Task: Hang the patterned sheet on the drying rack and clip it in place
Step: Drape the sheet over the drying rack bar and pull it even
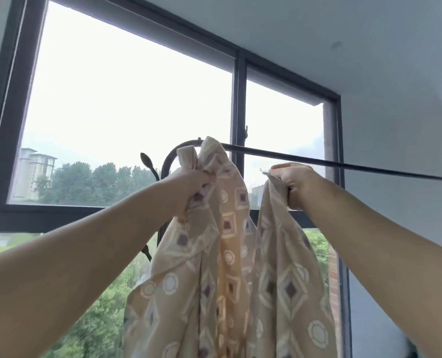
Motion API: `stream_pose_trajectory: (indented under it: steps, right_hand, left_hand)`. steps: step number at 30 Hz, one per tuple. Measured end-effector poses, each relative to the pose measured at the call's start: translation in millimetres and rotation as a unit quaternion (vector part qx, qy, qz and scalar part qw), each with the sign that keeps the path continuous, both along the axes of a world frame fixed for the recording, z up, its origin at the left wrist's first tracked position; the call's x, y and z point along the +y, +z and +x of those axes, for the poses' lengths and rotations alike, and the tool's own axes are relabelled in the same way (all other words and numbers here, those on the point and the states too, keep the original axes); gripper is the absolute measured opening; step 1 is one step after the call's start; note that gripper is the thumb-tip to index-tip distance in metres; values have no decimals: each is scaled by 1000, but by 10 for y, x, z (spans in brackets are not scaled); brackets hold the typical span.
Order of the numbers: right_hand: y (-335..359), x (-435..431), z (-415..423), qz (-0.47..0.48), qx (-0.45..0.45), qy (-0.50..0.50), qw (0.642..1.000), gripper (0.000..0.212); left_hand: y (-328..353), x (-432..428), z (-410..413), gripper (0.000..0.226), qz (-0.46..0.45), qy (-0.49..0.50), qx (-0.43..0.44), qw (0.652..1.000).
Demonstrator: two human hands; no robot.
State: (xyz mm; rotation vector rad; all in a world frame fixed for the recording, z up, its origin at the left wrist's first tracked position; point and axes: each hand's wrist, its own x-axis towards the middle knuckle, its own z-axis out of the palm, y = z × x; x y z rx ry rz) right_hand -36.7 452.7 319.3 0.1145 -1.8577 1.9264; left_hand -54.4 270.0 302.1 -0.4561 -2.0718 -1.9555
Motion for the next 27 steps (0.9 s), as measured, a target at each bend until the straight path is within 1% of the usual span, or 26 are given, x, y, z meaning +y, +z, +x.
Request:
stream_pose_trajectory:
  steps: [2, 5, 7, 8, 10, 11, 12, 13, 14, 16, 17, 18, 20, 22, 25, 27]
  right_hand:
    - [2, -105, -24, -38, 4, 18, 999, 22]
    - [-3, -255, 4, -31, 17, 50, 998, 27]
    - [-27, -306, 14, -53, 9, 38, 998, 25]
    - [-54, -328, 18, -48, 8, 23, 999, 23]
    - [-99, -381, 42, -19, 13, 33, 999, 21]
    - [-116, -389, 45, -7, 16, 54, 998, 20]
    - [-132, -383, 60, 1, 24, 80, 996, 18]
    - [-143, -365, 75, 11, 33, 108, 993, 14]
    - [-153, -329, 76, 44, 44, 118, 991, 8]
    - [-186, -244, 59, 149, 54, 83, 984, 2]
    - [-212, -216, 34, 190, 52, 77, 977, 3]
    - [-247, -205, 11, 212, 41, 95, 972, 3]
    - [-327, -210, -49, 239, 18, 145, 960, 4]
    - [-394, -212, -89, 271, 7, 154, 950, 3]
    - [-504, -191, -143, 280, 1, 198, 940, 19]
    - [-618, -171, -189, 289, -13, 223, 931, 24]
  left_hand:
    - [-43, 131, 153, 21, -51, -76, 1, 996]
    - [-116, 230, 281, 35, -127, -143, 31, 981]
    - [-138, 228, 284, 32, -187, -130, 42, 973]
    - [-149, 218, 261, 27, -217, -100, 50, 970]
    - [-159, 193, 175, 25, -270, 1, 70, 960]
    - [-161, 166, 132, 26, -270, 38, 70, 960]
    - [-158, 131, 117, 25, -247, 52, 66, 965]
    - [-146, 85, 111, 23, -214, 43, 58, 974]
    - [-131, 32, 108, 19, -178, 24, 50, 982]
    - [-115, -81, 108, 12, -119, -11, 45, 992]
    - [-115, -129, 105, 11, -97, -23, 47, 994]
    - [-111, -168, 103, 10, -79, -31, 49, 995]
    - [-98, -219, 109, 8, -57, -40, 55, 996]
    - [-88, -251, 127, 8, -45, -46, 58, 996]
    - [-95, -299, 149, 8, -28, -52, 63, 996]
    - [-111, -327, 167, 7, -5, -52, 67, 996]
